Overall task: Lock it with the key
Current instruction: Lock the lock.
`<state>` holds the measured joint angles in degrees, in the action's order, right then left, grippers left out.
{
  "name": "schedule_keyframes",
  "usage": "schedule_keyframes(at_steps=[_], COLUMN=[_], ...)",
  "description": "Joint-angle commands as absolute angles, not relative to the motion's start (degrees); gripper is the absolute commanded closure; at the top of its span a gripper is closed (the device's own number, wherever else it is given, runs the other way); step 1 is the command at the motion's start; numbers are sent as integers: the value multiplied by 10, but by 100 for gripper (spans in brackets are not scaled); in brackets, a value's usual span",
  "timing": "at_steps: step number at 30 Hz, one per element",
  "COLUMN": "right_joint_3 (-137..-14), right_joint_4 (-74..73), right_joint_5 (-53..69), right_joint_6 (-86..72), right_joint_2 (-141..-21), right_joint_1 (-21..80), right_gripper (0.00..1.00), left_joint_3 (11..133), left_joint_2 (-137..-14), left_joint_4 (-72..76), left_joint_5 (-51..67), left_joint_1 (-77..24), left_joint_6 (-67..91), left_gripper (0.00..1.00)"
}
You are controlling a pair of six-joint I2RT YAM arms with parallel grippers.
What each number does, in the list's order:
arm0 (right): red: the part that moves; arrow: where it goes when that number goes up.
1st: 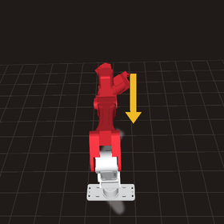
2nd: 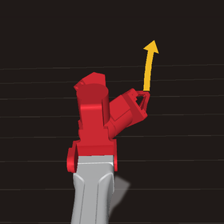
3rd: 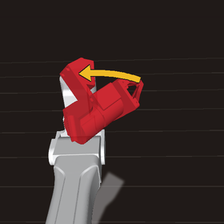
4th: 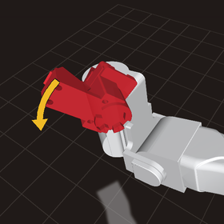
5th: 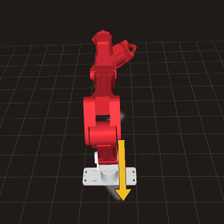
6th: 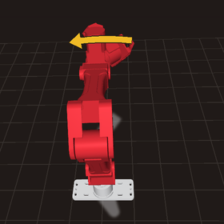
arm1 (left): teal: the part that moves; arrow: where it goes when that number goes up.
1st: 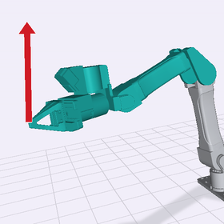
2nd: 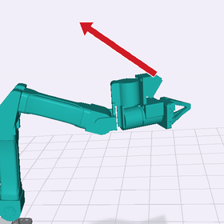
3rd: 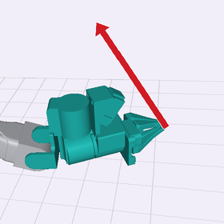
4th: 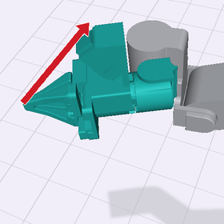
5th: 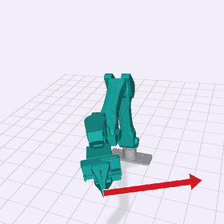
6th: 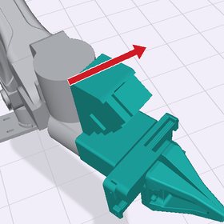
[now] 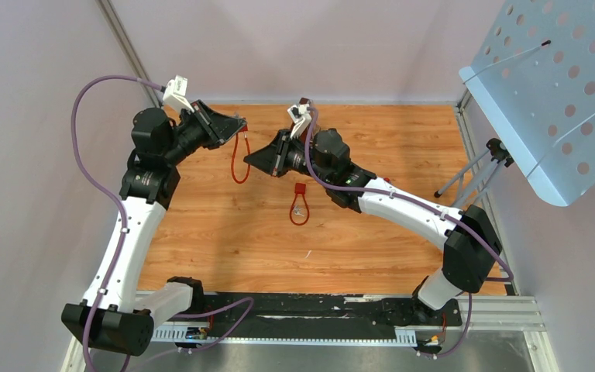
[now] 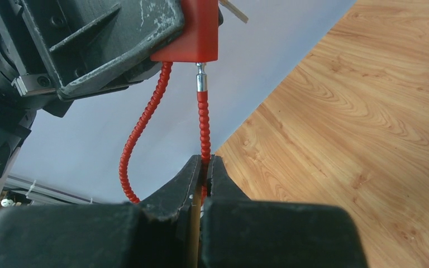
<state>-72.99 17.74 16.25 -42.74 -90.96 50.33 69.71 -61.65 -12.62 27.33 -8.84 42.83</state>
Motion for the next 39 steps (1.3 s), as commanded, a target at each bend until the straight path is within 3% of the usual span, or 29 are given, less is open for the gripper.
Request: schedule_keyframes(at_steps=[1,13,31,39], right_joint_3=[-751,-765,-781,-768], right_joint_4=[256,262,347,268], right_joint_5=[158,147,122,117], right_joint_6=[-422,-421,-503,-528], right_joint_2=[-887,-897,-906,-900], right_joint_1=[510,509,491,468], right_gripper=[100,100,100,100], left_joint_3=[697,684,516,480], left_joint_2=[-608,-604,-525,-538], left_joint_4=[-132,-157,-115,-139], left_joint_5=[287,339,364,335], left_joint_1=[-86,-86,-108,-132], left_joint_6=[403,379,342,321], left_gripper=[100,100,100,100])
